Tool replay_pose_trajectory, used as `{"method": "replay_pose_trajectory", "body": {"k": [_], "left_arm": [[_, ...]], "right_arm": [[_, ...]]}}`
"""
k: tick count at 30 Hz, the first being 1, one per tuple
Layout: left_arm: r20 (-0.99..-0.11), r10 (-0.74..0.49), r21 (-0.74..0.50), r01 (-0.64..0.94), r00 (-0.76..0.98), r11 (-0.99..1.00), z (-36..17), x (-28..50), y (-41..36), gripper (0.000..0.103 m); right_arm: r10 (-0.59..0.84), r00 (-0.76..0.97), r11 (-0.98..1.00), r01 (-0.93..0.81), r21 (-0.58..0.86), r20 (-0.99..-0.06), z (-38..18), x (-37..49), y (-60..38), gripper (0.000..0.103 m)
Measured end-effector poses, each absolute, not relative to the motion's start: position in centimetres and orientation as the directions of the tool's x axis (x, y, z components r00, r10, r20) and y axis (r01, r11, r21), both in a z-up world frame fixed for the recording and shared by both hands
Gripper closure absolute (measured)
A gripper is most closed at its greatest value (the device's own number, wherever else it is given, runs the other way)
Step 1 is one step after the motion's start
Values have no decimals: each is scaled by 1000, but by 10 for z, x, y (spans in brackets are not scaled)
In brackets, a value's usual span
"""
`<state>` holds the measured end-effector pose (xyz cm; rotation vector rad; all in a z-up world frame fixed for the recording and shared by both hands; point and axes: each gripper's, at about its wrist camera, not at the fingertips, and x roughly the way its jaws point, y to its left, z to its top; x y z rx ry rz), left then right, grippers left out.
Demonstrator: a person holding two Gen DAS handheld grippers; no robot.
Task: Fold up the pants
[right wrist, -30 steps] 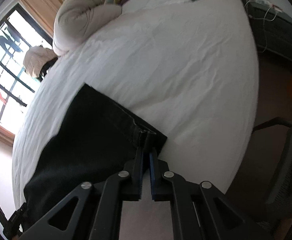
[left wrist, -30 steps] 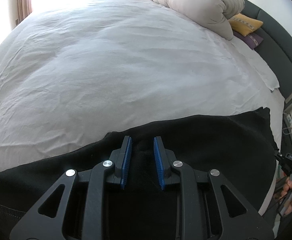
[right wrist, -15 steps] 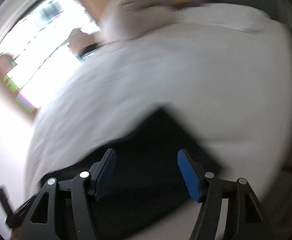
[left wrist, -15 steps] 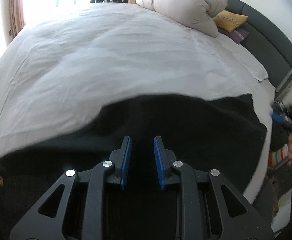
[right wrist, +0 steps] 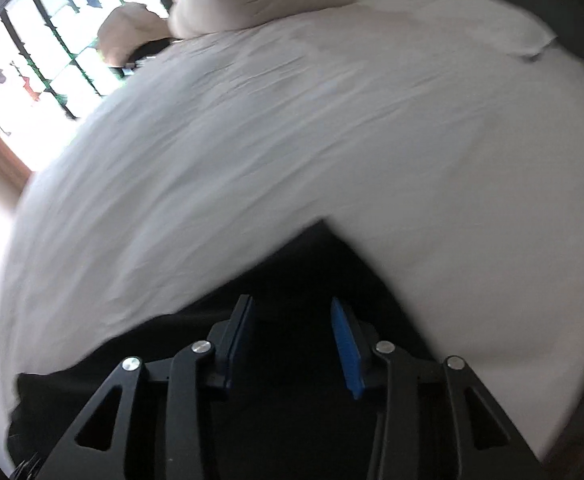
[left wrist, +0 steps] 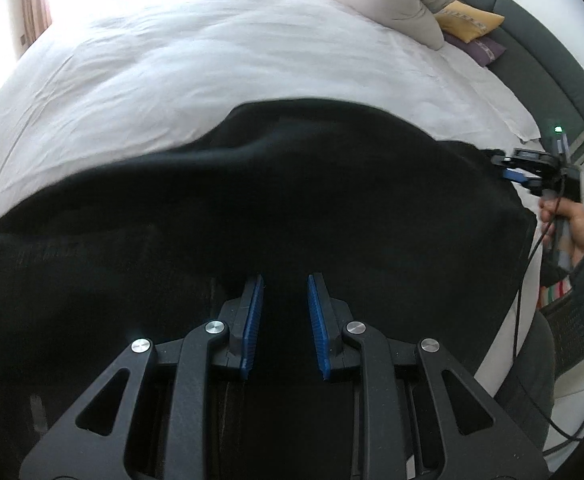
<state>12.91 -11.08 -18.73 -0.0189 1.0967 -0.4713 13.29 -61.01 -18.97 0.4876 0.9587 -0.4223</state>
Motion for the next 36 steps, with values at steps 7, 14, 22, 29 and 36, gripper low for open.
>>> {"method": "replay_pose_trajectory", "body": {"k": [7,14,22,29,36], "left_arm": [[-857,-375,-229,392,354,891,-197,91,-96,81],[-874,-380,-238,413,304,879,-183,70,-80,81],[-809,-496,-252,575,316,778,-134,155,-147,81],[-909,-387,-228,596,153,770,-196,238,-217,81],[-894,-395,-248,503,209,828,-197,272,-220,81]], "right_arm": [[248,530,895,196,402,-811,-186,89,-505,45],[168,490,872,331,361,-855,-201,47,-535,54],[191,579,892,235,387,-793,-155,47,-503,40],[232,468,913,198,356,-853,-196,72,-478,37],[193,466,935,181,306,-863,-189,55,-474,38]]}}
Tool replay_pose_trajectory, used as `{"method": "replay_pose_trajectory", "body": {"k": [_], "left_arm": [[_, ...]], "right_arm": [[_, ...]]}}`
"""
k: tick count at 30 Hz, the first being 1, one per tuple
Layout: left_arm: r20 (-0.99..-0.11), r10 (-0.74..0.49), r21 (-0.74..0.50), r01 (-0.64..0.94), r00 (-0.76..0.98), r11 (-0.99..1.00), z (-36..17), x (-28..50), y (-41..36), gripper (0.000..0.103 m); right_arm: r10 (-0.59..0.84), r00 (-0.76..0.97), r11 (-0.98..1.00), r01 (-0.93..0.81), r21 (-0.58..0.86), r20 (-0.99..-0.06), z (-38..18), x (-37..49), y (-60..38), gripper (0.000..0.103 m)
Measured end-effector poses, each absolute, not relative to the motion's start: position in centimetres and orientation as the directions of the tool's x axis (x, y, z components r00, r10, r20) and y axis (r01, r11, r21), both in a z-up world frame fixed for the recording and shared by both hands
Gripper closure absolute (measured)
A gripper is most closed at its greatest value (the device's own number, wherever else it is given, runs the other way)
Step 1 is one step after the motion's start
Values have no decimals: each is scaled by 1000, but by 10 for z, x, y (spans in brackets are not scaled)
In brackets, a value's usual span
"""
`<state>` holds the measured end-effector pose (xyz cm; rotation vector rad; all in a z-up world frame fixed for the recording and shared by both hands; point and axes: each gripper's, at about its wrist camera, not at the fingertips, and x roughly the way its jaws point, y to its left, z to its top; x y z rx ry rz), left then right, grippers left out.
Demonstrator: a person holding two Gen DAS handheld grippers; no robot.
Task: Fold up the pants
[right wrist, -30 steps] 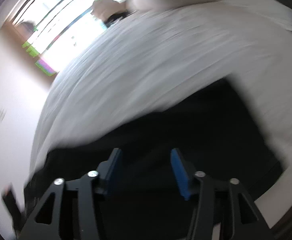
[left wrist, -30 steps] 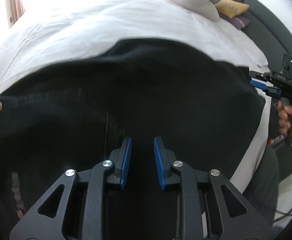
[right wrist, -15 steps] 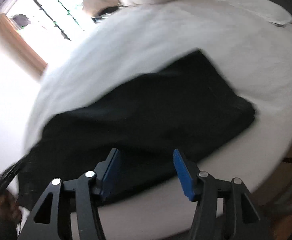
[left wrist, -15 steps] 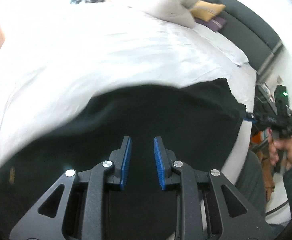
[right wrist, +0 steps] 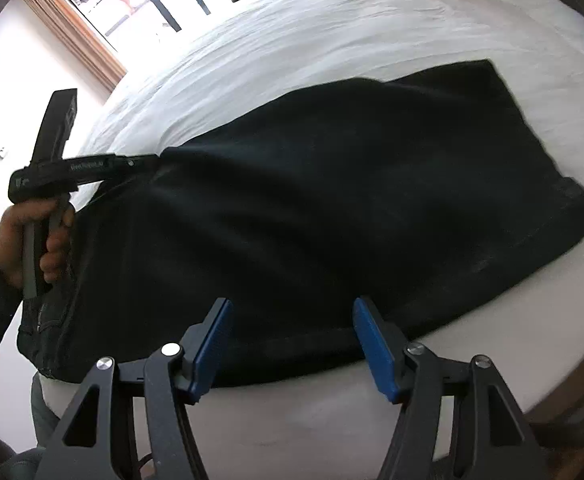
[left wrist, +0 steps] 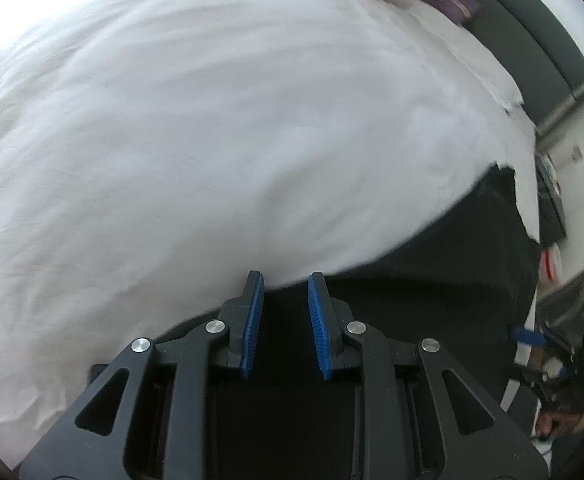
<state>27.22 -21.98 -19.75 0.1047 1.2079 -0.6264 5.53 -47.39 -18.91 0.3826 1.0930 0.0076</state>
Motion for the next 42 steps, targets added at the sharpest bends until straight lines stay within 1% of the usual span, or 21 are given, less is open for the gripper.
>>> {"method": "replay_pose_trajectory", "body": {"k": [2,5,7,9,12,13,14,16,18,21,23,26,27,29,30,32,34,36,38,40,42], "left_arm": [[-893,-332,-151,491,305,858,-181,262,-206,81],[-858,-379,-166,510,347,844,-157,238,-178,81],[-856,-365,-136,520,367,843,-154,206,-153,81],[-856,-357,-136,503,375,854,-158,174,-120,81],[-882,-325,-179,395,341,901,-189,142,-71,81],[-866,-372,-245,365,335,898,-199,131,-53,81],[-838,-416,-293,353,353,889,-202,120,-39,81],[-817,-432,-309,343,381,887,-200,105,-24,81],[-806,-438,-328,314,399,891,-197,96,-6,81],[-787,-400,-299,278,469,913,-180,87,20,81],[-760,-395,-303,256,517,918,-172,89,47,81],[-781,-344,-295,177,522,939,-177,101,78,81],[-772,-383,-344,174,507,923,-188,107,89,81],[-711,-475,-453,179,518,873,-200,107,107,81],[-696,-492,-474,180,523,862,-202,106,111,81],[-708,-476,-454,180,521,873,-199,103,109,81],[-741,-433,-409,165,514,897,-189,100,91,81],[-729,-428,-387,193,535,902,-174,96,92,81],[-735,-410,-356,207,540,911,-169,98,84,80],[-783,-353,-319,158,511,935,-185,111,85,81],[-757,-400,-386,141,517,912,-194,107,96,81]], "right_arm": [[186,483,935,181,305,-856,-172,49,-465,38],[274,536,933,52,356,-798,-146,26,-432,38],[331,543,928,-42,369,-772,-140,13,-404,38],[401,516,908,-117,402,-757,-144,22,-371,38],[430,438,902,-163,400,-790,-168,30,-341,37],[426,398,904,-154,399,-813,-182,32,-336,37],[373,340,928,-121,354,-863,-204,32,-330,37],[353,385,935,-146,322,-853,-206,23,-328,38],[332,370,943,-146,299,-868,-204,17,-327,38],[308,366,951,-130,279,-878,-189,20,-323,38],[364,408,931,-152,332,-837,-170,19,-319,38],[393,411,920,-180,349,-823,-173,28,-313,35],[384,395,923,-180,339,-834,-179,28,-310,33],[353,352,936,-149,320,-867,-194,27,-317,32],[340,342,941,-132,313,-876,-201,26,-318,32],[342,365,940,-126,318,-866,-192,24,-312,33],[391,385,920,-149,361,-836,-183,23,-311,33],[410,425,912,-175,371,-807,-174,22,-312,33],[406,441,912,-143,384,-800,-178,28,-321,33],[407,438,907,-93,410,-801,-188,35,-333,33],[388,436,906,-19,422,-812,-197,31,-358,35]]}}
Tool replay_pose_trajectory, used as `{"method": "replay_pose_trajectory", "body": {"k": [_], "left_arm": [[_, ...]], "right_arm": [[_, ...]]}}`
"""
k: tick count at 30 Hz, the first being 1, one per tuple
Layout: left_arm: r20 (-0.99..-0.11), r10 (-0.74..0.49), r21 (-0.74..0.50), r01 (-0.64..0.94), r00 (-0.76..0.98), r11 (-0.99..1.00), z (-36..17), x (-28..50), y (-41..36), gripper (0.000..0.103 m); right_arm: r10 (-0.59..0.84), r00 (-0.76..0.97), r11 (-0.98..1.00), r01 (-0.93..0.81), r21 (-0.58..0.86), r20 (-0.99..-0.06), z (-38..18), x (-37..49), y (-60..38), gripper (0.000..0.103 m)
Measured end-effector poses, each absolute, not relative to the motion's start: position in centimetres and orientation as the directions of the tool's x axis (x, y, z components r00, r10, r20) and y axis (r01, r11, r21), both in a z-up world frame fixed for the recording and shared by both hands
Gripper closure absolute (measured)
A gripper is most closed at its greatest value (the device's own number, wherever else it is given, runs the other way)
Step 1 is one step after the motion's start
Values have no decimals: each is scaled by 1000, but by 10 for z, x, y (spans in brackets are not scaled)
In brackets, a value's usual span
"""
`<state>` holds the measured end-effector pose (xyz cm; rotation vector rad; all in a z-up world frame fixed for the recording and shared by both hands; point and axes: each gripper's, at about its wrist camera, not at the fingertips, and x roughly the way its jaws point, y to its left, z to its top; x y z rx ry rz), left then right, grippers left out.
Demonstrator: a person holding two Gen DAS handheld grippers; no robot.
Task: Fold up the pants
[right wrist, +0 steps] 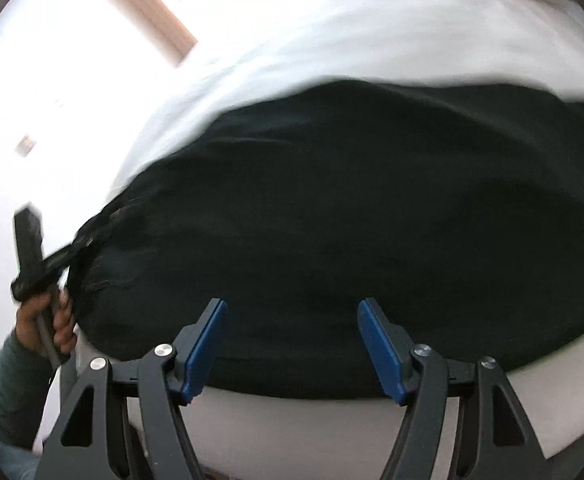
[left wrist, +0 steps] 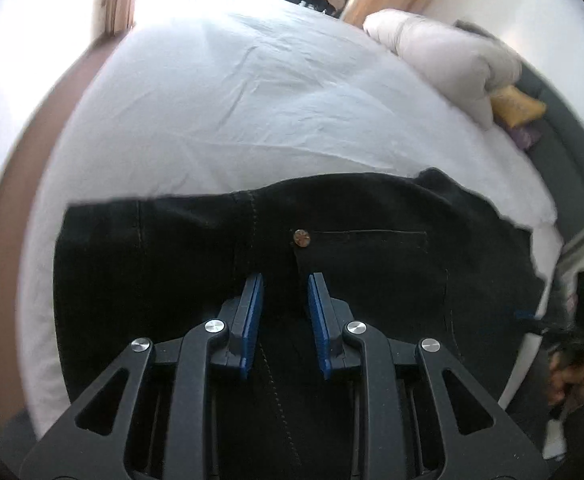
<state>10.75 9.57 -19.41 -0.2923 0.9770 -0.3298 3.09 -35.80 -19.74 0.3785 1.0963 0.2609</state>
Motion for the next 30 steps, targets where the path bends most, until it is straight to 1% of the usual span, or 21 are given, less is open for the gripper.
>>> {"method": "replay_pose_trajectory", "body": {"k": [2,4,6,7,9,10,11,12,13,14,15,17,20,22,23,25,26,27,30], "left_arm": [[-756,-398,-385,139,520,912,-192,104,96,81],[-781,-366,-346,137,506,928,-185,103,89,81],[-792,-350,-334,126,500,934,-172,98,86,80],[-785,-357,-343,124,506,931,-167,98,83,80],[-768,-361,-360,109,529,926,-156,94,76,80],[-751,-373,-378,109,544,919,-148,92,70,80],[-739,-385,-390,115,553,914,-141,94,61,80],[-729,-398,-394,134,556,909,-134,94,45,76],[-724,-410,-394,156,555,906,-130,93,32,69],[-716,-426,-397,180,553,900,-129,91,17,38],[-710,-433,-397,191,555,898,-130,90,5,18],[-712,-437,-388,210,550,897,-133,86,-17,17],[-742,-483,-416,246,464,876,-144,79,-50,16],[-761,-495,-420,261,421,869,-152,79,-62,15],[-773,-492,-415,268,401,869,-155,77,-66,14],[-781,-487,-406,275,392,872,-160,77,-74,7],[-777,-486,-406,271,400,872,-159,76,-75,2],[-771,-490,-412,267,408,871,-160,77,-76,0],[-755,-499,-430,254,425,866,-159,73,-78,0]], "right_arm": [[416,474,877,15,480,-776,-201,25,-384,37],[332,524,889,105,446,-784,-193,11,-430,37],[261,569,863,224,453,-780,-189,0,-478,37],[221,586,842,288,455,-780,-188,-6,-499,37],[95,586,789,449,420,-805,-182,-20,-542,36],[64,610,737,504,450,-789,-177,-32,-567,36],[60,638,709,514,483,-767,-173,-39,-578,36],[53,678,659,528,536,-733,-170,-49,-595,32],[45,688,630,543,555,-725,-170,-54,-603,30],[45,693,593,561,578,-719,-174,-56,-612,30],[55,696,569,568,595,-716,-179,-55,-612,30],[79,699,499,590,635,-711,-195,-51,-617,30],[108,708,424,603,676,-698,-217,-44,-619,30],[113,717,390,605,694,-688,-222,-42,-627,29],[112,722,384,602,700,-683,-221,-41,-627,29],[111,737,359,596,718,-667,-220,-38,-634,29],[114,746,341,591,731,-656,-221,-38,-640,29],[118,757,322,584,746,-643,-220,-39,-646,29],[121,768,287,580,762,-629,-223,-31,-652,29]]}}
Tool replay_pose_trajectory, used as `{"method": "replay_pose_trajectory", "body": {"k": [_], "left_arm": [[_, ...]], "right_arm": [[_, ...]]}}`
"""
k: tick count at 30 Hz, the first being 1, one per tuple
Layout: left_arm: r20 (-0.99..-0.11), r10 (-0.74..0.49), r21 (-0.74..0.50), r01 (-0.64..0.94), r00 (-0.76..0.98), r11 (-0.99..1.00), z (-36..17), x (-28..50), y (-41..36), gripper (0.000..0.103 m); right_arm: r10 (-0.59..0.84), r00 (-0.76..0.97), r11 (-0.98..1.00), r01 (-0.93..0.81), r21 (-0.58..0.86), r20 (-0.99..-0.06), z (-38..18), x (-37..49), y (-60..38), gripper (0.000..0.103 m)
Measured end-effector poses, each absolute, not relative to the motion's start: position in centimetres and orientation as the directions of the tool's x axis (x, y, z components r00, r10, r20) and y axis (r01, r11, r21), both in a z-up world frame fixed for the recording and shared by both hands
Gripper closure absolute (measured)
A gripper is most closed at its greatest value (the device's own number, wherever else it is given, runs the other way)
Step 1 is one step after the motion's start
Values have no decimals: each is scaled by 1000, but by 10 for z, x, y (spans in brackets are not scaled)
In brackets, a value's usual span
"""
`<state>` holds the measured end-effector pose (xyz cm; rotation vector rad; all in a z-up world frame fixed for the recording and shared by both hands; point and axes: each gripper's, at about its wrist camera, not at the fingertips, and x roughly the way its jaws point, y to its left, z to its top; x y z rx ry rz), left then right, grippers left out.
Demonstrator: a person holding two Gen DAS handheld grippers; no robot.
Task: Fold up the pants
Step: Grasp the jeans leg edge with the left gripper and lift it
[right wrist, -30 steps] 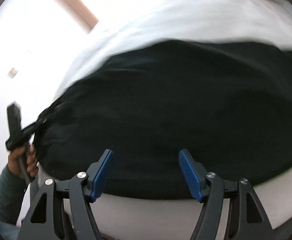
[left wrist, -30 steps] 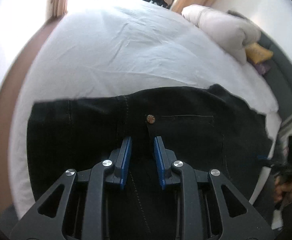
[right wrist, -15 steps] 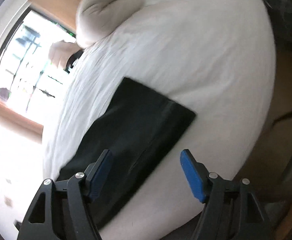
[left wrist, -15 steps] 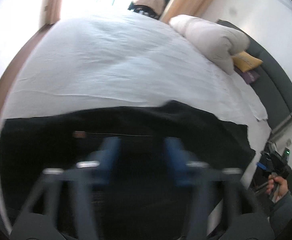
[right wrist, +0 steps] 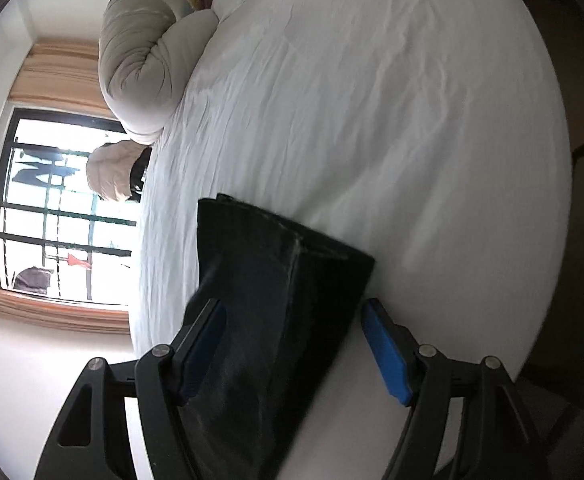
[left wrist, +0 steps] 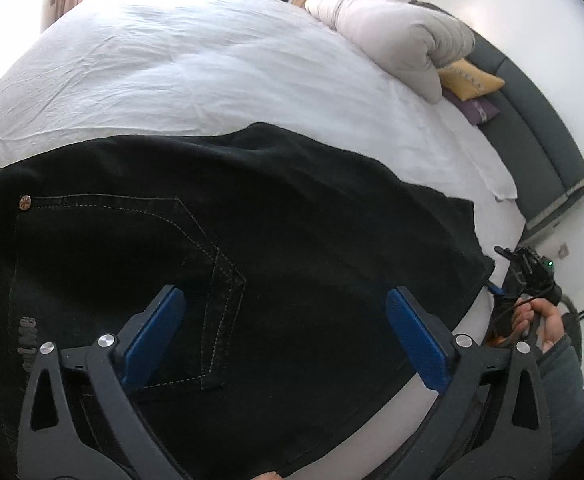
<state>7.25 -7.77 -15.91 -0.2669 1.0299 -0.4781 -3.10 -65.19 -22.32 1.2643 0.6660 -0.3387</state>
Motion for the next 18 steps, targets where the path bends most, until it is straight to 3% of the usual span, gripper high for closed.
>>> {"method": "replay_pose_trajectory", "body": {"k": [9,18], "left_arm": [[-763,-501,-439,241,409,866,-168,80,-76,0],[-803,-461,-410,211,379,887,-177,88,-75,0]], "right_arm": [[133,782,277,561,780,-609,-222,-19,-657,33],[139,786,257,559,789,-602,-238,-18,-663,84]]}}
